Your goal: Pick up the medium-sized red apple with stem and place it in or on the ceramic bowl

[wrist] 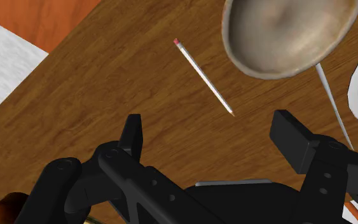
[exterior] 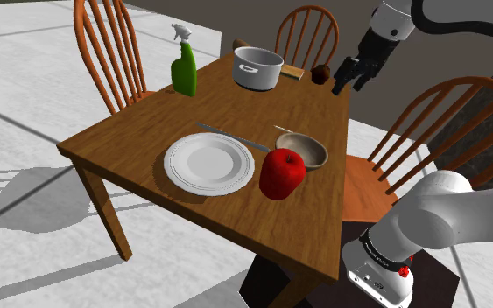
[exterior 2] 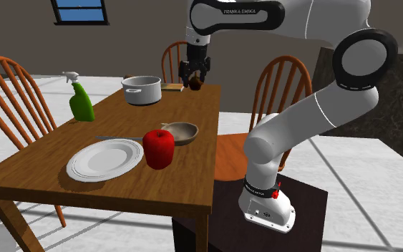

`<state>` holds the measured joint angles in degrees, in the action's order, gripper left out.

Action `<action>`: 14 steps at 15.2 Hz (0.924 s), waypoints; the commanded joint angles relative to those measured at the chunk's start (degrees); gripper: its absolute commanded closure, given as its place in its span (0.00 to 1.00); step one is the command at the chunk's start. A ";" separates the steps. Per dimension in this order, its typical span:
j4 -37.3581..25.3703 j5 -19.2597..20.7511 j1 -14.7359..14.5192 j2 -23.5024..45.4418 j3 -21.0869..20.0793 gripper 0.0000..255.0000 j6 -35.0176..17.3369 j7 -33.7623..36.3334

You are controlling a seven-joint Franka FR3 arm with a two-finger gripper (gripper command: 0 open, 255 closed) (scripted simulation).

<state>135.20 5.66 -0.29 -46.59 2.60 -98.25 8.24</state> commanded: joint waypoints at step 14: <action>0.84 -15.27 -2.44 -0.64 -16.28 0.00 5.70 26.22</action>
<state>136.45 -8.31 -2.64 -47.89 -12.44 -92.61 32.27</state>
